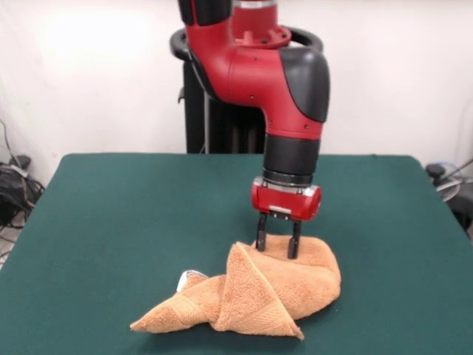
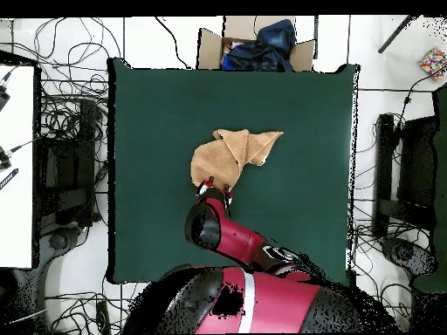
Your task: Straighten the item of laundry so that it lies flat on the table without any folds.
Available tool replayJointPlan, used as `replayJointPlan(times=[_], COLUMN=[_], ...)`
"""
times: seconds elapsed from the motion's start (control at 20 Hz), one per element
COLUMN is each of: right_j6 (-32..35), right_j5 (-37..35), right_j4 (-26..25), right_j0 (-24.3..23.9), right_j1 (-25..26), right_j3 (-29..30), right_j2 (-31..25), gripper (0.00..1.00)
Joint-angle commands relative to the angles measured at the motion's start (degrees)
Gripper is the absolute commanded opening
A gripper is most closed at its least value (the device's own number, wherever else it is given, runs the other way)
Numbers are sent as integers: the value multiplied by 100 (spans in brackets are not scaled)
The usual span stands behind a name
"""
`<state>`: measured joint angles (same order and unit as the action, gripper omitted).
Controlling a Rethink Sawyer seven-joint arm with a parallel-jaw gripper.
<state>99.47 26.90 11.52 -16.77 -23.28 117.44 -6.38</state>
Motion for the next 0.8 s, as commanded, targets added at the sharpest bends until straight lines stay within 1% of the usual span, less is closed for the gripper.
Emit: replayJointPlan(times=[0.05,0.2,0.35,0.45,0.6,0.7,0.8], right_j6=[1562,1264,1091,1032,846,736,724], right_j5=[-6,-158,-190,-256,-593,-777,-676], right_j4=[820,1257,1452,1422,1577,1525,1363], right_j0=[385,735,892,860,990,971,918], right_j1=[-73,-237,-326,-354,-554,-651,-630], right_j3=[-420,-383,-379,-380,-336,-362,-382], right_j2=[-144,232,443,479,691,750,784], gripper=[100,100,100,100,100,100,100])
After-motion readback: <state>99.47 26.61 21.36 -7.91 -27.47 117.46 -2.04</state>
